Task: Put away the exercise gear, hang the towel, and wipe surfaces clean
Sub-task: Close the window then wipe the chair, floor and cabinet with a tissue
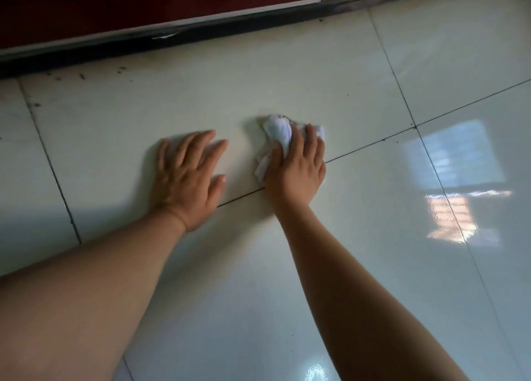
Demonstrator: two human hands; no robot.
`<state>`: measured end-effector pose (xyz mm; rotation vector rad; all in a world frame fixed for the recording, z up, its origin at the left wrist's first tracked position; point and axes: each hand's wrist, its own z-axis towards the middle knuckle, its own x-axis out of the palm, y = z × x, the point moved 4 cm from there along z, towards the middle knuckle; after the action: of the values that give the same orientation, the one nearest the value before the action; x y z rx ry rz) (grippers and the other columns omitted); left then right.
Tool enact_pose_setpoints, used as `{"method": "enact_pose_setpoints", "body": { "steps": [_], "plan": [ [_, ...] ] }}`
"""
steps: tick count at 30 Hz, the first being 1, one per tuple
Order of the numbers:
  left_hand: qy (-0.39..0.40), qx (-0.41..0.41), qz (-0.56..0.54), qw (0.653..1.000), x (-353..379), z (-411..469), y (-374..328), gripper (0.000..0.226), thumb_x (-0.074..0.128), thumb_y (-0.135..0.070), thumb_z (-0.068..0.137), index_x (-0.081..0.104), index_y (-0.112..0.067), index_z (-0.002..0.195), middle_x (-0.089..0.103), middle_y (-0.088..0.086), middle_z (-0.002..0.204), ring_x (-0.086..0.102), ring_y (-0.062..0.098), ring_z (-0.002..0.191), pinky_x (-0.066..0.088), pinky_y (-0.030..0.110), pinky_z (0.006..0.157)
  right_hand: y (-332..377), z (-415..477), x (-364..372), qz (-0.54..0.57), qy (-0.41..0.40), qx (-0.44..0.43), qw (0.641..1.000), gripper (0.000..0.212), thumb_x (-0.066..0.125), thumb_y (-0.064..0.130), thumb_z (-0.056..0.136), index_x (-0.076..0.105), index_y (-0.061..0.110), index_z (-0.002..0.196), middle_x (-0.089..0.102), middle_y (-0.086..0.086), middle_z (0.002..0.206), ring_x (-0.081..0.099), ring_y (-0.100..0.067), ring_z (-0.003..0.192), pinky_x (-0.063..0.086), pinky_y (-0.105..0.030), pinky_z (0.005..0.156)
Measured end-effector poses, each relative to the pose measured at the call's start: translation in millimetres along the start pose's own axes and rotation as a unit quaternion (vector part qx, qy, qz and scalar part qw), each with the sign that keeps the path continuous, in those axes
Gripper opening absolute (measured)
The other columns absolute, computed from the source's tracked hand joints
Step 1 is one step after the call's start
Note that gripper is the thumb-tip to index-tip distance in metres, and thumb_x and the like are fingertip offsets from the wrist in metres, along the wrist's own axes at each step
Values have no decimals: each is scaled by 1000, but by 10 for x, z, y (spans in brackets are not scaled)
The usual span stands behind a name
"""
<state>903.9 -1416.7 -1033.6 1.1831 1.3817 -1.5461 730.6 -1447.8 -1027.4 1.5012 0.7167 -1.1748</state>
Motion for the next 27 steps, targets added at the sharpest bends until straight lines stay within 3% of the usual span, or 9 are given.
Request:
{"method": "enact_pose_setpoints", "body": {
  "steps": [7, 9, 14, 19, 23, 27],
  "plan": [
    [13, -5, 16, 1000, -22, 1, -13, 59, 38, -41, 80, 46, -22, 136, 40, 5, 145, 33, 23, 131, 15, 50, 109, -191, -418, -127, -10, 48, -170, 984, 46, 46, 39, 86, 51, 25, 130, 45, -3, 143, 37, -26, 133, 29, -31, 100],
    [13, -7, 20, 1000, -33, 6, -19, 59, 38, -41, 81, 46, -22, 136, 41, 6, 144, 33, 23, 131, 16, 49, 108, -397, -416, -201, -12, 53, -145, 988, 46, 47, 38, 86, 50, 27, 131, 44, -1, 143, 36, -24, 133, 26, -28, 101],
    [29, -8, 19, 999, -43, 29, -42, 58, 38, -39, 81, 46, -19, 134, 42, 8, 142, 34, 25, 129, 19, 54, 106, -392, 50, -195, 17, 15, 15, 1000, 43, 48, 37, 92, 46, 26, 133, 38, 0, 146, 27, -22, 136, 23, -30, 102],
    [36, 34, -4, 999, -89, 100, -131, 52, 36, -34, 85, 51, -12, 129, 48, 13, 134, 46, 31, 118, 31, 58, 101, -491, -254, -278, 18, 24, -90, 995, 44, 47, 38, 89, 50, 26, 131, 44, -1, 142, 34, -24, 133, 24, -27, 100],
    [31, 81, -31, 996, -102, 710, -652, 54, 32, -37, 87, 48, -17, 134, 43, 7, 142, 39, 30, 128, 25, 55, 106, -880, -74, -422, 24, -18, 36, 999, 51, 34, 43, 86, 47, 24, 132, 42, 1, 143, 32, -23, 135, 28, -33, 104],
    [40, 111, -30, 993, 66, 1387, -1258, 52, 33, -37, 92, 38, -20, 141, 28, 1, 153, 23, 25, 140, 15, 51, 112, -956, 472, -390, 29, -44, 92, 994, 46, 45, 35, 89, 47, 23, 133, 39, -1, 146, 27, -22, 138, 33, -38, 104]
  ]
}}
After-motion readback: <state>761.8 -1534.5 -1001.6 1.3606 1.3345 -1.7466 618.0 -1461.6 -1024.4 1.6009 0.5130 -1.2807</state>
